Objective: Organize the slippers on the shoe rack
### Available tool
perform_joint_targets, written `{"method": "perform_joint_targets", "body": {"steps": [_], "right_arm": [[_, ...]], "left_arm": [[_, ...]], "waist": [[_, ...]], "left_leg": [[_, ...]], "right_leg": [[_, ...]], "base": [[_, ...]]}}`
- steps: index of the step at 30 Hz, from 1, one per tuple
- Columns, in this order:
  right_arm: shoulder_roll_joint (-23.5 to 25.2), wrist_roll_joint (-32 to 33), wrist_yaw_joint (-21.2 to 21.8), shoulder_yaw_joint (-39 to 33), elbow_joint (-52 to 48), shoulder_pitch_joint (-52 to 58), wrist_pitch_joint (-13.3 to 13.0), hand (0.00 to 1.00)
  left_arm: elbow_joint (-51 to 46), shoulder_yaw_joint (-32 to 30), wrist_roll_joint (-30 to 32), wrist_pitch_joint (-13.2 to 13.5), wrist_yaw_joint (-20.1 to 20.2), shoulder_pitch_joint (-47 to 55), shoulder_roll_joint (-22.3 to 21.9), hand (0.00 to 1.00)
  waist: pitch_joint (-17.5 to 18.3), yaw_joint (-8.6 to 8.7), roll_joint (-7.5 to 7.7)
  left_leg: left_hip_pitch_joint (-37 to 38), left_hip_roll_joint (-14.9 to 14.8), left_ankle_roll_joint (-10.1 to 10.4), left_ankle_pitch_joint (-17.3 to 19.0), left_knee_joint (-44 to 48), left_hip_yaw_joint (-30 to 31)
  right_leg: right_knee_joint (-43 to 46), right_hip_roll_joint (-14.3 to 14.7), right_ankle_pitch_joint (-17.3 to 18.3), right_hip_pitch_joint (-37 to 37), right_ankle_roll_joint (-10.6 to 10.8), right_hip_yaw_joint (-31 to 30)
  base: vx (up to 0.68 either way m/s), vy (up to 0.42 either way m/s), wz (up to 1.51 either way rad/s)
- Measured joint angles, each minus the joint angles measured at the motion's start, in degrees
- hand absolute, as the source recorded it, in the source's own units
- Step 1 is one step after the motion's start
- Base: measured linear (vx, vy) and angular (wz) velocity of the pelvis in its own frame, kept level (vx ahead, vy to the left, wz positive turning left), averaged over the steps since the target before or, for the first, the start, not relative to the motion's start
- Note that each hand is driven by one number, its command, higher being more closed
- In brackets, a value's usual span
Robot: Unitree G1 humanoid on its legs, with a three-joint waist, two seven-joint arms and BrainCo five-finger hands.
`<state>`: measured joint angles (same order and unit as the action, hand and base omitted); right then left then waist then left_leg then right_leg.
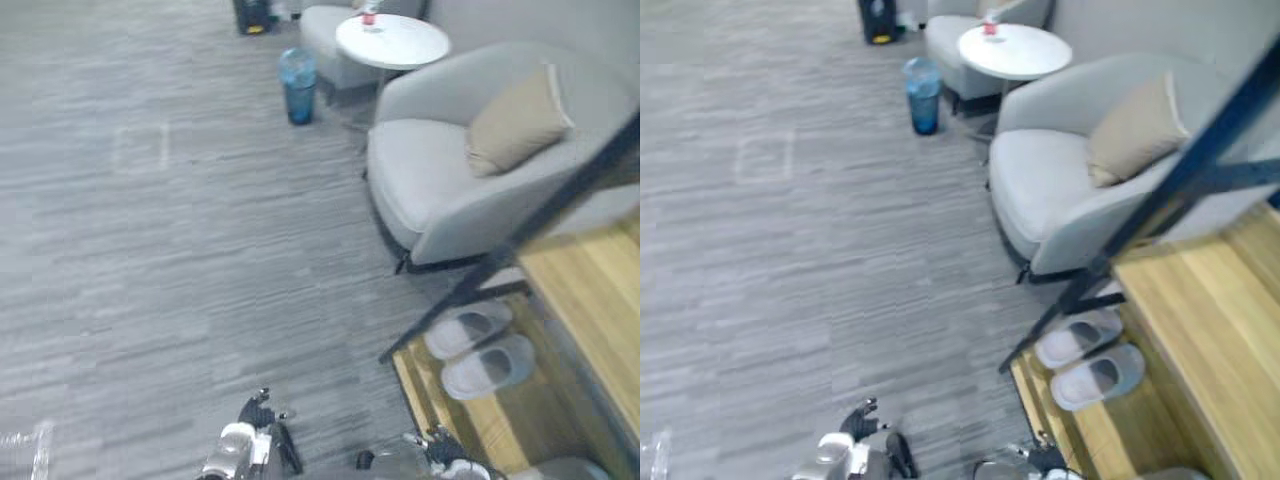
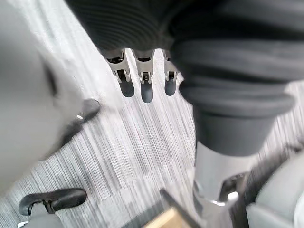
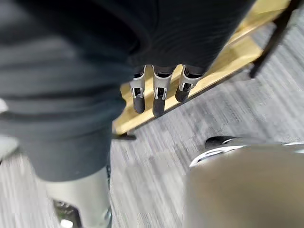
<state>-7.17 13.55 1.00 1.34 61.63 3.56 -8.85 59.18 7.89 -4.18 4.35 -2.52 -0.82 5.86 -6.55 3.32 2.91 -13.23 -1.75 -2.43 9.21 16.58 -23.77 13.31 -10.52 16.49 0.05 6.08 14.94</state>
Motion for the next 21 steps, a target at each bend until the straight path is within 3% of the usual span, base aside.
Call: {"method": "perform_joint_targets", "body": {"steps": [1, 2, 3, 4, 6, 8, 10, 12, 13, 14, 16, 17, 18, 19, 20, 21], "right_arm": [[0.2, 0.0, 0.0, 0.0, 0.1, 0.1, 0.3, 0.00], [0.0, 0.1, 0.1, -0.1, -0.3, 1.1, 0.3, 0.00], [-0.3, 0.0, 0.1, 0.0, -0.5, 0.6, 0.3, 0.00], [-0.6, 0.2, 0.2, -0.3, -1.6, -0.2, 0.3, 0.00], [-0.4, 0.1, 0.2, 0.0, -2.5, -0.4, -0.1, 0.00], [0.1, 0.1, 0.4, 1.6, -2.5, -1.0, -0.5, 0.00], [0.3, 0.2, 0.7, 1.6, -2.8, -1.2, -0.9, 0.00], [0.3, 0.4, 0.9, 1.6, -4.2, -1.2, -1.4, 0.00], [0.4, 0.6, 0.8, 1.6, -4.5, -1.2, -1.4, 0.00], [0.3, 0.5, 0.8, 1.6, -4.5, -1.0, -1.4, 0.00], [-0.2, 0.1, 0.9, 1.5, -4.8, -1.2, -0.9, 0.00], [-0.2, 0.2, 0.9, 1.5, -5.1, -1.2, -0.9, 0.00], [-0.2, 0.1, 0.9, 2.3, -6.1, -1.2, -0.6, 0.00], [-0.1, 0.1, 0.9, 4.1, -6.7, -1.0, -0.2, 0.00], [0.1, 0.0, 0.9, 5.3, -6.9, -0.9, -0.1, 0.00], [0.3, 0.0, 0.7, 5.8, -6.8, -0.9, 0.0, 0.00]], "left_arm": [[0.1, 0.0, -0.1, 0.0, 0.0, 0.0, 0.0, 0.00], [0.0, 0.1, -0.6, 0.1, 0.0, 0.0, -0.2, 0.00], [0.6, 0.1, -0.6, 0.1, -0.1, -0.1, -0.4, 0.00], [1.7, 0.5, -0.7, -0.1, -0.2, -0.3, -0.4, 0.00], [1.8, 0.3, -1.0, -0.1, -0.1, -0.6, 0.1, 0.00], [2.4, 0.0, -1.2, -0.1, -0.7, -0.3, 0.9, 0.00], [2.4, -0.1, -1.3, -0.1, -0.7, -0.5, 0.9, 0.00], [2.2, -1.1, -1.5, -0.1, -0.7, -0.8, 0.6, 0.00], [2.3, -2.2, -1.5, 0.0, -0.7, -0.4, 0.5, 0.00], [2.3, -2.4, -1.5, 0.0, -0.7, -0.3, -0.1, 0.00], [1.5, -5.9, -1.3, 0.2, -0.7, -0.2, -2.8, 0.00], [1.3, -6.6, -1.2, 0.1, -0.7, -0.2, -3.3, 0.00], [0.8, -8.6, -1.1, 0.1, -0.7, -0.2, -4.6, 0.00], [0.5, -10.0, -1.2, 0.1, -0.9, 0.1, -5.3, 0.00], [-1.3, -11.1, -1.3, 0.2, -0.9, 0.5, -5.5, 0.00], [-2.2, -11.6, -1.7, 0.2, -1.0, 0.5, -5.6, 0.00]], "waist": [[0.3, 0.03, 0.78], [0.8, -0.17, -0.05], [0.3, -0.22, -0.39], [-0.6, 0.38, -1.11], [-1.0, 1.11, -1.35], [-1.3, 0.75, -0.61], [-1.7, 0.81, -0.43], [-2.2, 1.90, -0.77], [-2.2, 3.03, -0.47], [-2.1, 3.25, -0.30], [-2.0, 1.76, -2.42], [-2.2, 1.67, -2.68], [-2.5, 1.71, -3.18], [-2.8, 0.90, -3.26], [-3.3, -0.06, -3.09], [-3.5, -0.75, -2.78]], "left_leg": [[0.3, 1.5, -0.6, 1.2, 0.6, -0.2], [0.1, 1.1, -2.8, 4.7, 4.5, -0.6], [0.7, 2.0, -1.9, 5.7, 4.9, 0.4], [3.2, 3.8, -2.2, 6.0, 3.4, 3.5], [7.0, 4.7, -2.3, 5.9, 0.5, 6.3], [12.3, 6.3, -2.8, 4.8, -5.3, 9.8], [15.4, 7.0, -3.0, 4.6, -8.5, 11.9], [19.9, 7.7, -2.7, 4.8, -12.1, 16.5], [21.5, 8.5, -1.4, 5.5, -12.2, 19.8], [22.4, 8.8, -0.8, 5.9, -11.8, 21.0], [21.3, 7.8, 0.9, 6.6, -3.0, 22.7], [19.8, 7.9, 1.7, 6.1, 0.8, 21.7], [14.2, 7.2, 6.3, 2.5, 15.4, 18.3], [9.7, 4.8, 8.0, -0.4, 26.9, 15.6], [5.7, 0.1, 6.4, 0.5, 37.7, 10.7], [3.9, -3.3, 5.0, 1.7, 41.6, 7.8]], "right_leg": [[0.6, -2.2, 1.2, 0.0, 0.4, 0.6], [5.3, -3.0, 1.1, 0.5, 1.7, 0.5], [9.9, -4.0, 1.4, -0.7, 1.8, -0.2], [24.0, -4.9, -0.9, -6.5, -3.2, -4.9], [34.0, -0.8, 0.8, -12.1, -2.9, -11.1], [31.8, 5.1, 2.7, -16.9, -2.9, -12.6], [25.9, 8.6, 2.5, -19.7, -2.7, -13.0], [15.6, 13.8, -1.9, -23.0, -3.1, -16.4], [10.5, 15.3, -7.7, -23.0, -5.0, -18.5], [10.4, 15.4, -10.5, -22.9, -6.6, -18.8], [12.3, 13.9, -9.2, -20.3, -9.8, -16.3], [12.0, 13.5, -8.8, -19.5, -9.7, -16.0], [9.9, 12.4, -7.6, -15.7, -9.6, -15.3], [8.1, 11.8, -6.9, -12.2, -9.8, -15.8], [6.0, 11.5, -6.1, -7.5, -10.3, -15.8], [4.3, 10.8, -5.9, -3.9, -10.5, -15.5]], "base": [[0.11, 0.275, 0.96], [0.24, 0.249, 0.64], [0.28, 0.322, 0.78], [0.27, 0.272, 0.85], [0.31, 0.225, 0.89], [0.45, 0.149, 0.78], [0.39, 0.072, 0.66], [0.56, 0.053, 1.07], [0.45, 0.025, 1.24], [0.62, 0.009, 1.29], [0.73, 0.021, 0.86], [0.76, 0.044, 0.73], [0.48, 0.033, 0.55], [0.58, 0.058, 0.50], [0.53, 0.060, 0.24], [0.60, 0.085, 0.31]]}}
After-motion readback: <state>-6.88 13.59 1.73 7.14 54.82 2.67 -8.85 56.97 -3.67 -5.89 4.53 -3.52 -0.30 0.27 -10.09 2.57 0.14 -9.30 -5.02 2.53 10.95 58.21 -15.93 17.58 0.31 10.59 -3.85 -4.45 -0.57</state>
